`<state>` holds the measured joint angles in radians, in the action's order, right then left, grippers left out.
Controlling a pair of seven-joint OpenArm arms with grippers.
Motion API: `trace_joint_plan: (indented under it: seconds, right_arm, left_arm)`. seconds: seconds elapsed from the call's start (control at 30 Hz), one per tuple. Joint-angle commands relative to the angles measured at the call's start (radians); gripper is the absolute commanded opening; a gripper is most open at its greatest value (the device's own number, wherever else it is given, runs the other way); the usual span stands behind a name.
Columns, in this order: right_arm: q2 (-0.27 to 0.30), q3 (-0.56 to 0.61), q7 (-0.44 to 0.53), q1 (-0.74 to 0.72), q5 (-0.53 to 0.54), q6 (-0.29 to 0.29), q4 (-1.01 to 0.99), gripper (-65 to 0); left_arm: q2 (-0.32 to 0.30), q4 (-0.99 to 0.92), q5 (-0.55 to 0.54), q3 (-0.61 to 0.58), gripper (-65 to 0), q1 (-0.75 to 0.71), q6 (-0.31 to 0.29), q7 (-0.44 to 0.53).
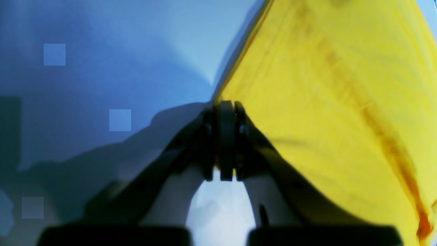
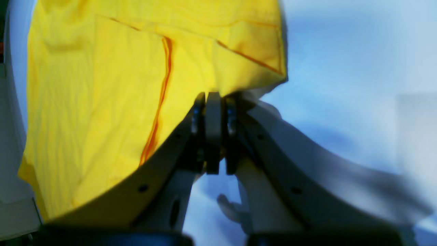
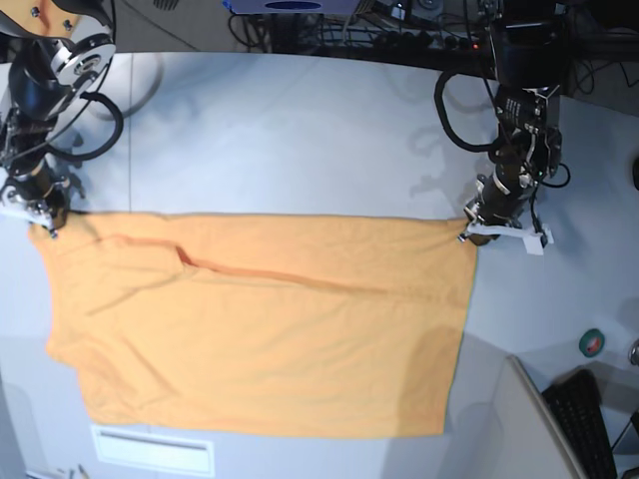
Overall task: Layout the t-shirt on the table in an organized manner, then fold the t-shirt properly
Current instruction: 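Lower the folded edge onto the shirt and open both grippers, then grasp the sleeve side of the shirt with the right gripper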
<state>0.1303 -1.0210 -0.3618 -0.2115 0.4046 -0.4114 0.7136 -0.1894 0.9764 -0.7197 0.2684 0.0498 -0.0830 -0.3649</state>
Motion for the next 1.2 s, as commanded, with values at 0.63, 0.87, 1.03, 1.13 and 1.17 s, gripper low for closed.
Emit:
trace_joint_plan:
  seconds: [0.63, 0.87, 1.03, 1.13, 1.17]
  right_arm:
    - [-0.094, 0.006, -0.282, 0.430, 0.003, -0.011, 0.578, -65.0]
    - [-0.094, 0.001, -0.325, 0.452, 0.003, -0.011, 0.584, -65.0]
    - [-0.094, 0.001, -0.325, 0.452, 0.003, -0.011, 0.585, -65.0]
    - [-0.094, 0.001, -0.325, 0.453, 0.003, -0.011, 0.587, -65.0]
    - [-0.094, 0.000, -0.325, 0.459, 0.003, -0.011, 0.587, -59.1]
  left_arm:
    - [-0.078, 0.454, 0.001, 0.010, -65.0, -0.492, 0.009, -0.050]
    - [-0.075, 0.462, 0.001, 0.010, -65.0, -0.528, 0.009, -0.049]
    - [-0.075, 0.465, 0.001, 0.010, -65.0, -0.523, 0.009, -0.049]
    - [-0.077, 0.465, 0.001, 0.010, -65.0, -0.528, 0.010, -0.049]
    - [-0.078, 0.465, 0.001, 0.010, -65.0, -0.528, 0.010, -0.049]
